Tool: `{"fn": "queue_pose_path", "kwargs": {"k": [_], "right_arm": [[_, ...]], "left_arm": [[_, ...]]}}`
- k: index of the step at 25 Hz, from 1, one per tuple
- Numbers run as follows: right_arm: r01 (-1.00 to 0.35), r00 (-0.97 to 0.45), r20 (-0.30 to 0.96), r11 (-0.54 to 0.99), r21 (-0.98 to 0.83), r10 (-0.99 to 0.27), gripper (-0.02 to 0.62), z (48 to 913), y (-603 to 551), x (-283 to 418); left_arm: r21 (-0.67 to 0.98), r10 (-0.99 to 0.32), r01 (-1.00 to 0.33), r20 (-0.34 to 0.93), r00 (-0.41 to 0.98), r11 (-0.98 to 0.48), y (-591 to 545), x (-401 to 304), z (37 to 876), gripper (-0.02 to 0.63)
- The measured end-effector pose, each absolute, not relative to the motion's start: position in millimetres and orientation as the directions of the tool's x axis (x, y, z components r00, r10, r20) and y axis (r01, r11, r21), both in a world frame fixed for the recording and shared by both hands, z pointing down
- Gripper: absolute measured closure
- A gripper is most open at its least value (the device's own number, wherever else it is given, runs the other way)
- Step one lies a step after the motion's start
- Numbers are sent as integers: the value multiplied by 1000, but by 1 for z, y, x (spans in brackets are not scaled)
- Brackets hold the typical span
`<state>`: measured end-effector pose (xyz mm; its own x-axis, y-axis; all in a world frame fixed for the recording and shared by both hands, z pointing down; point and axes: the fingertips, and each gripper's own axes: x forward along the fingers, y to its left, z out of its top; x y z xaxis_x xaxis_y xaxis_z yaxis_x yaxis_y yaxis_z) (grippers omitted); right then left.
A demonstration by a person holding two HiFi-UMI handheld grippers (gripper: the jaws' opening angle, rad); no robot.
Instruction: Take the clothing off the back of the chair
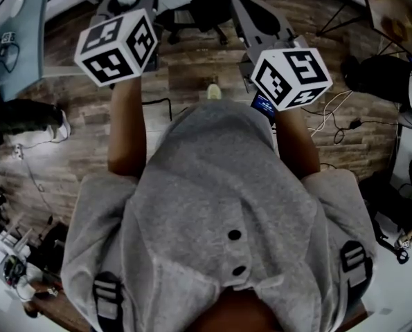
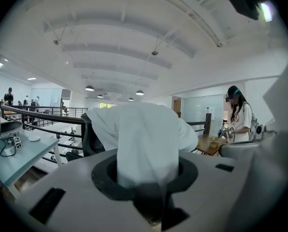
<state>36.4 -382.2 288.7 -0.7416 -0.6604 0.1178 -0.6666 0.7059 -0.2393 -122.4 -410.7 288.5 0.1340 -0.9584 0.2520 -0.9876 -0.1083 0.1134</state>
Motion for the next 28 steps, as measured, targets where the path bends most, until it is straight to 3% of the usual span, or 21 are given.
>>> {"fn": "queue_pose_path", "kwargs": {"k": [28], "right_arm": [[-665, -744, 118, 709, -234, -658, 583, 277, -316, -13]], "left_arm": [[191, -931, -973, 313, 189, -133, -340, -156, 317, 477]]}}
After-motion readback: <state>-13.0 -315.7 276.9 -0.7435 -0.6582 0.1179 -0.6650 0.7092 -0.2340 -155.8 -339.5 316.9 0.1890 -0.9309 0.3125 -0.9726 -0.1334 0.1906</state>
